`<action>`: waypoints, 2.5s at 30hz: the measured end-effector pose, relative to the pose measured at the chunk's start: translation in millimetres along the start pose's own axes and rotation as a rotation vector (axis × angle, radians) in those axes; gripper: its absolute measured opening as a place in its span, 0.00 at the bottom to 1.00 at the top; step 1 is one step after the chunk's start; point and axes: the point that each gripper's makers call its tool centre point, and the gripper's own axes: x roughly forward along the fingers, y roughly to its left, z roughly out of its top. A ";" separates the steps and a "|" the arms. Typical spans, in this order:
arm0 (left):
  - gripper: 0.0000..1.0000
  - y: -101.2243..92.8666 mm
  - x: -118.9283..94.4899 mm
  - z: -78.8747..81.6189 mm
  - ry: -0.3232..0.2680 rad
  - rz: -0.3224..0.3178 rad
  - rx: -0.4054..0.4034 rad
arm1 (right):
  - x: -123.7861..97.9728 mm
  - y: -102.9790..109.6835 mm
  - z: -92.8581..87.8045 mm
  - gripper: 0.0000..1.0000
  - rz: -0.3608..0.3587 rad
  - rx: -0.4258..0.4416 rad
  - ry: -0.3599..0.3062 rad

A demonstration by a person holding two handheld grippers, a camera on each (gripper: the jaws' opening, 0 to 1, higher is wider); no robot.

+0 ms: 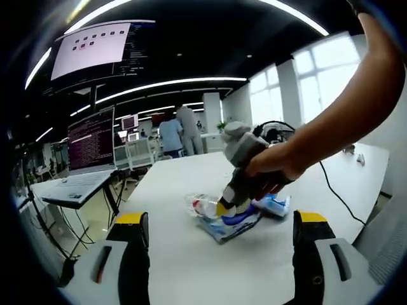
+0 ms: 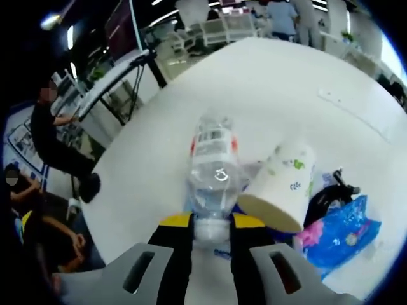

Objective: Arrange the tabletop items into an orderly group along one side of the table until the central work area is clear of visible clutter.

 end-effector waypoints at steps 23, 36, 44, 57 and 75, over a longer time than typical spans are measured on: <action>0.96 22.7 43.1 -6.1 0.061 -0.044 0.044 | -19.0 -1.4 20.9 0.18 0.030 0.003 0.042; 0.93 45.0 86.8 -13.4 0.132 -0.110 0.228 | -30.4 -3.5 37.8 0.18 0.040 -0.027 0.066; 0.92 37.3 114.0 -21.2 0.156 -0.196 0.295 | -36.4 -3.2 41.4 0.18 0.050 -0.030 0.093; 0.88 38.4 151.4 -38.3 0.216 -0.303 0.374 | -42.3 -2.9 52.2 0.18 0.058 -0.061 0.131; 0.80 54.9 190.3 -53.1 0.255 -0.390 0.426 | -46.6 1.3 78.2 0.18 0.064 -0.119 0.152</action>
